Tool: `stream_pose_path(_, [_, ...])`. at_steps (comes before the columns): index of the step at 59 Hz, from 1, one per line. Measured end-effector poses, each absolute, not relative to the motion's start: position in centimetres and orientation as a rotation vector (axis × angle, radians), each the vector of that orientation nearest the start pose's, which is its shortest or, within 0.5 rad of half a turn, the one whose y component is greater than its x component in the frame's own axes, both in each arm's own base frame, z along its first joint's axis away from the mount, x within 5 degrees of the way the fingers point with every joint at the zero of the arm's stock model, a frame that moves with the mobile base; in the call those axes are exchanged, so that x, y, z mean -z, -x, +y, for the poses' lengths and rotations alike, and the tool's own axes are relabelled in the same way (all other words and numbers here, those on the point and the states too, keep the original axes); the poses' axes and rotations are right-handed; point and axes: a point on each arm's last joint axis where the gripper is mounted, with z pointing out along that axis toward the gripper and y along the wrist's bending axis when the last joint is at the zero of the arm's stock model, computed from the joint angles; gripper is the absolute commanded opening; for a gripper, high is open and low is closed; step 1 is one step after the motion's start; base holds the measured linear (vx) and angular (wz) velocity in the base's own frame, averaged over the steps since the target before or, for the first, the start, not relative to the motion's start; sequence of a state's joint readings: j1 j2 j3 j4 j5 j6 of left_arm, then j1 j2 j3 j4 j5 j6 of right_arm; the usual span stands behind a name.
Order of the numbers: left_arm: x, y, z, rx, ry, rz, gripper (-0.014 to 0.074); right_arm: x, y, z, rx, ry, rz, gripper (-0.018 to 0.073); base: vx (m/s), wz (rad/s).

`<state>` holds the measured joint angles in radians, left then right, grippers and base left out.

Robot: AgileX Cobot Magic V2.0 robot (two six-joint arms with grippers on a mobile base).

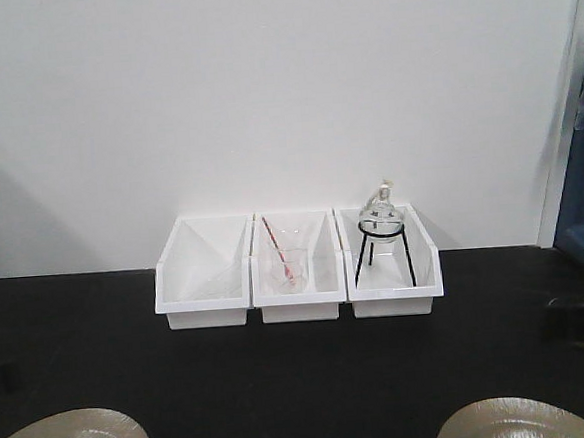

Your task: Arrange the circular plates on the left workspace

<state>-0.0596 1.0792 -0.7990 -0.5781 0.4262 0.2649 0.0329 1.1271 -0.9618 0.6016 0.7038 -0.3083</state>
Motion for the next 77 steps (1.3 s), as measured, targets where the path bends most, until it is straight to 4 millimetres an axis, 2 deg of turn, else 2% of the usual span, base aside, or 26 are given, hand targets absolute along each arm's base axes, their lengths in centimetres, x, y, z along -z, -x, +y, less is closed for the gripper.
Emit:
stream_pose_path(4, [-30.2, -23.2, -4.6, 0.559, -0.007, 2.225, 0.0002, -32.7, -24.3, 5.4, -0.705, 0.134, 2.316, -0.0001, 0.0, 0.0])
stream_pose_path(9, [-29.0, -24.0, -6.4, 0.794, -0.134, 2.249, 0.0002, -31.1, -25.4, 6.7, -0.913, 0.223, 2.345, -0.0001, 0.0, 0.0])
stream_pose_path(16, [-28.0, -24.9, -8.2, 1.128, -0.199, 2.211, 0.0002, -29.7, -26.8, 7.8, -1.139, 0.209, 2.344, -0.0001, 0.0, 0.0])
stream_pose_path(21, [-27.4, -25.6, -8.9, 1.294, -0.176, 2.179, 0.0002, -29.3, -27.4, 8.1, -1.223, 0.172, 2.328, -0.0001, 0.0, 0.0])
stream_pose_path(25, [-27.0, -26.0, -9.1, 1.341, -0.148, 2.169, 0.0002, -29.3, -27.5, 8.1, -1.243, 0.155, 2.318, -0.0001, 0.0, 0.0])
stream_pose_path(31, [-26.7, -26.5, -8.9, 1.317, -0.104, 2.168, 0.0002, -29.3, -27.6, 8.2, -1.247, 0.152, 2.313, -0.0001, 0.0, 0.0])
stream_pose_path(47, [-27.0, -26.5, -8.9, 1.335, -0.104, 2.152, 0.0031, -29.4, -27.6, 8.2, -1.251, 0.15, 2.309, -0.0001, 0.0, 0.0])
stream_pose_path(54, [-27.1, -27.2, -7.6, 1.272, -0.045, 2.14, 0.0102, -29.4, -27.6, 8.2, -1.252, 0.151, 2.306, -0.0001, 0.0, 0.0])
stream_pose_path(62, [-27.3, -27.9, -5.5, 1.211, 0.023, 2.113, 0.0234, -29.4, -27.6, 8.2, -1.249, 0.158, 2.304, -0.0001, 0.0, 0.0])
stream_pose_path(69, [-27.3, -28.3, -2.4, 1.136, 0.136, 2.084, 0.0377, -29.4, -27.6, 8.2, -1.248, 0.161, 2.303, -0.0001, 0.0, 0.0])
stream_pose_path(77, [-27.2, -28.5, 1.6, 1.046, 0.295, 2.042, 0.0482, -29.3, -27.6, 8.1, -1.232, 0.178, 2.312, -0.0001, 0.0, 0.0])
